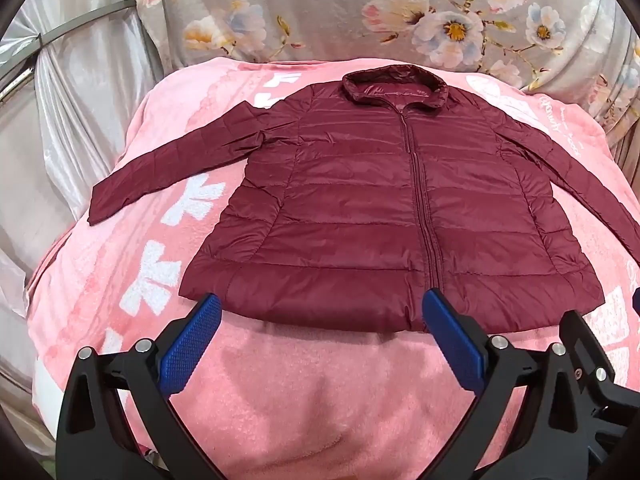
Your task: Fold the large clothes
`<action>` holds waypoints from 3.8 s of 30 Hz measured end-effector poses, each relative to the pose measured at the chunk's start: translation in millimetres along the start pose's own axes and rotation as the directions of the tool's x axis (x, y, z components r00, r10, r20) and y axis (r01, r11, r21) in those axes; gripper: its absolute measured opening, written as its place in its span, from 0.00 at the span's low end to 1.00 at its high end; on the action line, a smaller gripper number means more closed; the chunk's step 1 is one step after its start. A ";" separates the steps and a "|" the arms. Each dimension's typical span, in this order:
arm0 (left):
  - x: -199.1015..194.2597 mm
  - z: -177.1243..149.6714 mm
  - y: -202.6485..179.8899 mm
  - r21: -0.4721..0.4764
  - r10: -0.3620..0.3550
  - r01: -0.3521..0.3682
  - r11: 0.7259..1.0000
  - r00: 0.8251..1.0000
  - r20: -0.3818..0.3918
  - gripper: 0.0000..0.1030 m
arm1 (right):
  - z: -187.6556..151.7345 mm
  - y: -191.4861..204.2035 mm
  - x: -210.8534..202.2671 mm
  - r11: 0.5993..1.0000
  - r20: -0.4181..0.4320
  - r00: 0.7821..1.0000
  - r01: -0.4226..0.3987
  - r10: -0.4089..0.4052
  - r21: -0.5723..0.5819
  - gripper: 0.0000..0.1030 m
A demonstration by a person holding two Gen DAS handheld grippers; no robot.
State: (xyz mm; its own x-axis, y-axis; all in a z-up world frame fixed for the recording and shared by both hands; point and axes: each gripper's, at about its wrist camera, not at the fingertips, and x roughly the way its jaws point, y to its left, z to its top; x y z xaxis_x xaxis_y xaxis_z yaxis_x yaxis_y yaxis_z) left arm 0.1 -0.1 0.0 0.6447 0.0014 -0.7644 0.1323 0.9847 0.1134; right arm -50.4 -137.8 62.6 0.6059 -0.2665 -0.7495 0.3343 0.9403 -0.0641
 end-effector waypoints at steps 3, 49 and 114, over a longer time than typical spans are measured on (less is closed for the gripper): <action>-0.5 -0.1 0.5 -0.007 -0.009 0.009 1.000 1.000 0.007 0.95 | -0.2 -0.7 -0.3 1.000 0.000 1.000 0.000 0.000 0.001 0.95; 3.2 -4.5 -2.2 -0.007 -0.009 0.009 1.000 1.000 -0.001 0.95 | -6.7 3.3 5.8 1.000 -0.011 1.000 -0.011 0.011 0.002 0.95; 196.9 118.4 111.3 -0.375 -0.090 0.056 0.925 0.993 -0.073 0.95 | 163.3 117.9 198.2 0.804 0.040 0.821 -0.547 0.570 -0.235 0.59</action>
State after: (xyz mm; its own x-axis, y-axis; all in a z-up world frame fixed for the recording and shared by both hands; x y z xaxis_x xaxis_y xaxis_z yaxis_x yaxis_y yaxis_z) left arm 230.9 89.1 -62.7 0.5735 -0.0741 -0.8159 -0.1238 0.9766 -0.1757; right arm 227.1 -114.3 14.1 0.7167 0.3090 -0.6252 -0.2324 0.9511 0.2036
